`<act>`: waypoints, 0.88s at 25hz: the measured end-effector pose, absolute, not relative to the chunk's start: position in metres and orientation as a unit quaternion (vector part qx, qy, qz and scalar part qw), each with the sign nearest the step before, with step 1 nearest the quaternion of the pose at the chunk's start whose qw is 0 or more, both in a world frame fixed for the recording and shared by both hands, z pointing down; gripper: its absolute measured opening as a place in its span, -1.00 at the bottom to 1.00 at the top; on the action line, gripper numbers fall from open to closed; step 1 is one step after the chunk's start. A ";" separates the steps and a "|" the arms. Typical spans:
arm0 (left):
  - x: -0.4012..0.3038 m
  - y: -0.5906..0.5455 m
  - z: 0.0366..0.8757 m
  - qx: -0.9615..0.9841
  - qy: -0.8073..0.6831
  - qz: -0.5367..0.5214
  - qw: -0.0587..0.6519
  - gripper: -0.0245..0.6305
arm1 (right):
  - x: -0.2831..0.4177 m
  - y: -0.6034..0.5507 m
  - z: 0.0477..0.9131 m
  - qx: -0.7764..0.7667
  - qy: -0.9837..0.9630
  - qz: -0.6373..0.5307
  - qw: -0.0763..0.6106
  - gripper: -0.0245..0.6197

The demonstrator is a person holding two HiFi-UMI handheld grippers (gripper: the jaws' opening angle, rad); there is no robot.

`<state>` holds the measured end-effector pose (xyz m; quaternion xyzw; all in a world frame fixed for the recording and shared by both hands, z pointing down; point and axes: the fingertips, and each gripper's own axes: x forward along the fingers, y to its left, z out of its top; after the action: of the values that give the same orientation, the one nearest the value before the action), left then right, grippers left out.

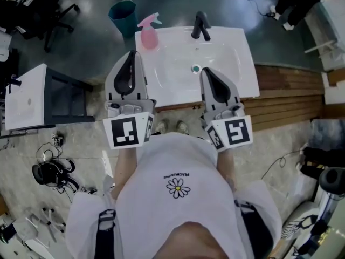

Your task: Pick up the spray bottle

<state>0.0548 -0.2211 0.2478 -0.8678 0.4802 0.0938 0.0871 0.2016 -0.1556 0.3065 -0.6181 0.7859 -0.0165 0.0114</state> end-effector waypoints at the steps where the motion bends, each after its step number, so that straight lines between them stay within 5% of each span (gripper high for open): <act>1: 0.052 -0.222 0.248 -0.866 0.483 0.094 0.087 -0.87 | 0.199 -0.158 0.306 -0.616 0.788 -0.016 0.012 -0.83; 20: 0.030 -0.235 0.253 -0.858 0.499 0.081 0.088 -0.87 | 0.179 -0.192 0.305 -0.601 0.799 -0.012 0.012 -0.82; 22: 0.030 -0.237 0.255 -0.858 0.500 0.076 0.090 -0.87 | 0.177 -0.200 0.305 -0.593 0.805 -0.013 0.007 -0.66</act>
<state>0.0297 -0.2366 0.2552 -0.8580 0.5000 0.0762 0.0898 0.1766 -0.2004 0.3053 -0.5931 0.8050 -0.0132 0.0074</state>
